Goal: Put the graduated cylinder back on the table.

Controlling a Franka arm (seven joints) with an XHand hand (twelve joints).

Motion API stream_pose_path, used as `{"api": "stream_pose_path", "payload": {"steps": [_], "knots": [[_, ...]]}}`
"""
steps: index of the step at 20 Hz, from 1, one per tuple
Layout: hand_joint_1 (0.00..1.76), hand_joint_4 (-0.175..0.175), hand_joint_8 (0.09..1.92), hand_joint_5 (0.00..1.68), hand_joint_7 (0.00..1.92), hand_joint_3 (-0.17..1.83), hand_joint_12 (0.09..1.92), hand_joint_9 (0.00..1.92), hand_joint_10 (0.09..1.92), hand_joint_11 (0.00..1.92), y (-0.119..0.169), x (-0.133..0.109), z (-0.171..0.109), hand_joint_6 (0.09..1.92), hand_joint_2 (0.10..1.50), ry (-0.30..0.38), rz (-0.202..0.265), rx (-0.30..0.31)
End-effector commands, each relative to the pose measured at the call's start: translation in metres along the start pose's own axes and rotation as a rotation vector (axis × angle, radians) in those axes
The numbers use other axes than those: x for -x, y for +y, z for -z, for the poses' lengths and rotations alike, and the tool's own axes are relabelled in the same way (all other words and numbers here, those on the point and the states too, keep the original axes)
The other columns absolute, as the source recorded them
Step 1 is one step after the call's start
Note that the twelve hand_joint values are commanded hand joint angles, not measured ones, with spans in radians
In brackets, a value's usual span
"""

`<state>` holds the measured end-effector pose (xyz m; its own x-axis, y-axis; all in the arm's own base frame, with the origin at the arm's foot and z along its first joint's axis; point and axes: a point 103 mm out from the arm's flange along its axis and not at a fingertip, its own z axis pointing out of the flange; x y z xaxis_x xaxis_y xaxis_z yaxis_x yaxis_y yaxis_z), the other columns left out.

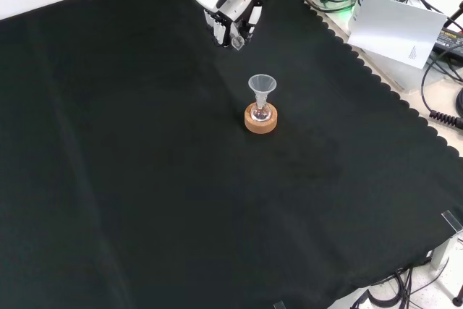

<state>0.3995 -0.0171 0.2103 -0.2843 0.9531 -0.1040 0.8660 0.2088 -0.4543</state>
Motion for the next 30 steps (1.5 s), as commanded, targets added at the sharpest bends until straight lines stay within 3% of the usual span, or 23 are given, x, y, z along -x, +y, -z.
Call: {"api": "stream_pose_path", "payload": {"steps": [1,7,16,30], "knots": [[1.27,-0.175,0.9,1.03,1.06,0.0,0.72,1.47,0.09,1.26,0.024,0.019,0.006,0.92,1.08,0.191,0.155,0.254],[1.27,-0.175,0.9,1.03,1.06,0.0,0.72,1.46,0.09,1.25,0.054,0.022,0.006,0.92,1.09,0.258,0.201,0.321],[1.27,-0.175,0.91,1.03,1.06,0.0,0.72,1.46,0.09,1.25,0.123,0.01,0.009,0.93,1.09,0.371,0.28,0.398],[1.27,-0.175,0.92,1.02,1.05,0.0,0.72,1.46,0.09,1.25,0.194,-0.005,0.009,0.94,1.09,0.572,0.35,0.495]]}}
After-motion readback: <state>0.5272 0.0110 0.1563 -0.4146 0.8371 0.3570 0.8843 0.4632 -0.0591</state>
